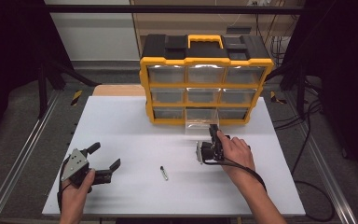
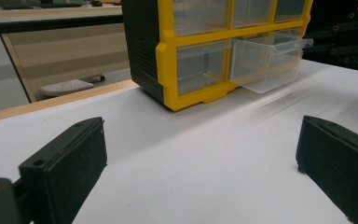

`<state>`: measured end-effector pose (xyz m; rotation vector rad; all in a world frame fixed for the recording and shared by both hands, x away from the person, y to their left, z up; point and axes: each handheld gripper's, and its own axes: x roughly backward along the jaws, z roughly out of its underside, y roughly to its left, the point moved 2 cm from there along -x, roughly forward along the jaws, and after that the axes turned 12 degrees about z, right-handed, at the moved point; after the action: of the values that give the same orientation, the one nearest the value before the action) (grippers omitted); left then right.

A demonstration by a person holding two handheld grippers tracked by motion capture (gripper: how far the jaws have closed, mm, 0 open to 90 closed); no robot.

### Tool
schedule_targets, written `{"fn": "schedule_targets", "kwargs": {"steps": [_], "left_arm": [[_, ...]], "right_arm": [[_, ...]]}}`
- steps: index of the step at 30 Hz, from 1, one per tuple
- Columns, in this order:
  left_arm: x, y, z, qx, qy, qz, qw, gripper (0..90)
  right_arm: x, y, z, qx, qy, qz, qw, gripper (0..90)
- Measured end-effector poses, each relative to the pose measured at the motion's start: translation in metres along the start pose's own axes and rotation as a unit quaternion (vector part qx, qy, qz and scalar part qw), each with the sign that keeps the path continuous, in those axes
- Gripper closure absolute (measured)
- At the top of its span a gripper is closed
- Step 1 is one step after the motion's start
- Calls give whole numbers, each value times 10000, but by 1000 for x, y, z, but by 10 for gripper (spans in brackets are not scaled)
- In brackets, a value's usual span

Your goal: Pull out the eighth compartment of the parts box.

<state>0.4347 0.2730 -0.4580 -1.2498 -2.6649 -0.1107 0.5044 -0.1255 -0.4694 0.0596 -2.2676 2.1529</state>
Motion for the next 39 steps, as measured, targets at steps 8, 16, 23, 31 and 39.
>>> {"fn": "schedule_targets", "kwargs": {"steps": [8,16,23,31,39], "left_arm": [[0,0,0,-3,-2,0,10000,18],[0,0,0,-4,5,0,10000,18],[0,0,0,-8,6,6,10000,18],[0,-1,0,-9,5,2,10000,18],[0,-1,0,3,8,-12,10000,18]], "right_arm": [[2,0,2,-74,28,-5,10000,769],[4,-1,4,-37,-16,12,10000,769],[5,0,5,-48,24,-16,10000,766],[6,-3,7,-421,90,-32,9991,634],[19,-11,10,-1045,272,6,9941,430]]}}
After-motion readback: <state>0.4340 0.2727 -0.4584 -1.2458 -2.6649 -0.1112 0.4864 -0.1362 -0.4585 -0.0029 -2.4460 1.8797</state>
